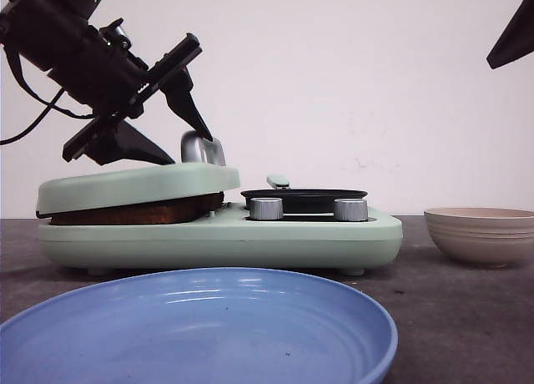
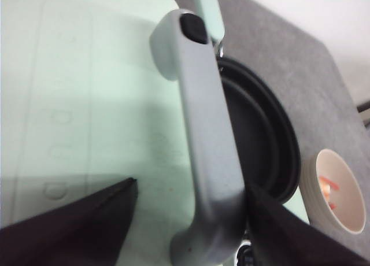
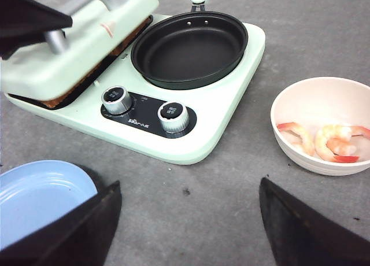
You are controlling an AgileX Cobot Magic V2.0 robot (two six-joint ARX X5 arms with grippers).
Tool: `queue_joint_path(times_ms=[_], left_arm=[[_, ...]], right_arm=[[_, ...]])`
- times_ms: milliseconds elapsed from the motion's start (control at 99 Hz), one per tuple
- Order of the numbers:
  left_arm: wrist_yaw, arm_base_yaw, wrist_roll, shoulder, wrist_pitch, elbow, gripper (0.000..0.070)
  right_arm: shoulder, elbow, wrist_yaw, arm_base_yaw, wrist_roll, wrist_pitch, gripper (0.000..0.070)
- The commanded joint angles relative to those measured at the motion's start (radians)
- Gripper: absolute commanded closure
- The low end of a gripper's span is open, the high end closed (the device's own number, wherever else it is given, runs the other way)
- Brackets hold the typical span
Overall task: Make breakfast with bread and shrimp
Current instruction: 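Grasp the lid handle with the left gripper and swing it down, then release the lid handle and raise the left gripper away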
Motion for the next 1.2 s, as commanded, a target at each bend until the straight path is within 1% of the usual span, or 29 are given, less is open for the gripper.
queue_joint_path(times_ms=[0, 303, 455, 768, 909, 970, 1040, 1091, 1192], left_arm=[[-0.021, 0.013, 0.033, 0.010, -0.018, -0.001, 0.0334], [-0.063, 0.014, 0.205, -0.169, -0.019, 0.027, 0.0335], [-0.063, 0.014, 0.272, -0.288, -0.023, 0.028, 0.0335], [-0.069, 0.014, 0.392, -0.505, -0.087, 0.028, 0.0336], [-0.071, 0.014, 0.442, -0.574, -0.164, 0.028, 0.0336], [-0.072, 0.014, 0.462, -0.597, -0.209, 0.028, 0.0336], [-0.076, 0.014, 0.483, -0.621, -0.262, 0.028, 0.0340], [-0.093, 0.014, 0.482, -0.635, -0.288, 0.028, 0.0346], [-0.135, 0.014, 0.475, -0.662, -0.320, 0.028, 0.0345]], right_arm=[[0.005, 0.009, -0.002, 0.004, -0.004, 0.006, 0.0249], [0.005, 0.009, -0.002, 0.004, -0.005, 0.006, 0.0249], [0.005, 0.009, -0.002, 0.004, -0.005, 0.009, 0.0249], [0.005, 0.009, -0.002, 0.004, -0.005, 0.038, 0.0249], [0.005, 0.009, -0.002, 0.004, -0.003, 0.026, 0.0249], [0.005, 0.011, 0.003, 0.003, 0.010, 0.026, 0.0249], [0.005, 0.017, 0.027, 0.003, 0.053, 0.031, 0.0249], [0.005, 0.029, 0.052, 0.000, 0.086, 0.028, 0.0249], [0.027, 0.073, 0.059, -0.016, 0.122, 0.006, 0.0248]])
